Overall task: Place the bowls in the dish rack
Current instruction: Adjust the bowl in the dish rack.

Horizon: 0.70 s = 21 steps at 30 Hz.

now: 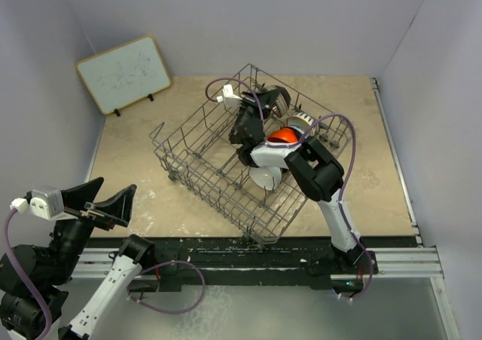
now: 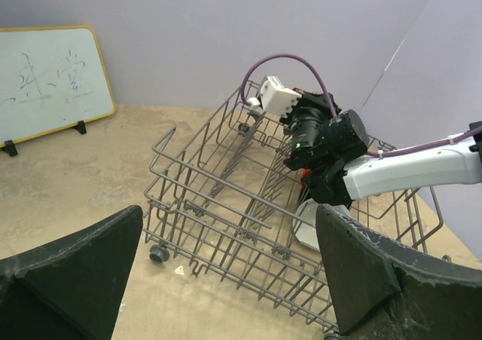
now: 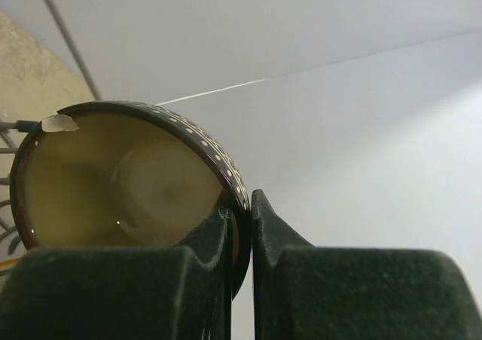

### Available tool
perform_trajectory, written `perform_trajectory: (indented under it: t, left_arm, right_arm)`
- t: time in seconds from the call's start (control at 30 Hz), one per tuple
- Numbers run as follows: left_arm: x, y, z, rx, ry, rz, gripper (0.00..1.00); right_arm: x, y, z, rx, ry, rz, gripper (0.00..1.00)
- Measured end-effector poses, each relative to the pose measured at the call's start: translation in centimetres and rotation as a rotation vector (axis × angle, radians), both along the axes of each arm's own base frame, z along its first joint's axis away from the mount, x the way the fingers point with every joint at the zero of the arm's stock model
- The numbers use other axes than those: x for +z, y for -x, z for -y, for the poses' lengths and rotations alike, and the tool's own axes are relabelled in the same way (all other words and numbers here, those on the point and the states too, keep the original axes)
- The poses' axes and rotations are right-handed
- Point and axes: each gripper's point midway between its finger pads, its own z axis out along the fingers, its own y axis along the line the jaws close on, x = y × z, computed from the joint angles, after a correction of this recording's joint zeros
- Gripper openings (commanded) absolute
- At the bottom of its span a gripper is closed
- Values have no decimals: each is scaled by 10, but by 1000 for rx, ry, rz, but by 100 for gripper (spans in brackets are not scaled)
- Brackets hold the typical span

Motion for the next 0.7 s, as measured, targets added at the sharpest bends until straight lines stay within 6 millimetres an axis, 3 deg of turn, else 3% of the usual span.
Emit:
perform_trajectory:
  t: [0.4, 0.53, 0.7]
  left_arm:
    - [6, 5, -2, 0, 7, 15, 99]
    - [4, 5, -3, 3, 4, 7, 99]
    - [4, 5, -3, 3, 4, 7, 99]
  right_arm:
    - [64, 31, 33, 2, -238, 131, 0]
    - [63, 32, 34, 15, -284, 111, 0]
    - [43, 24, 18, 137, -365, -18, 0]
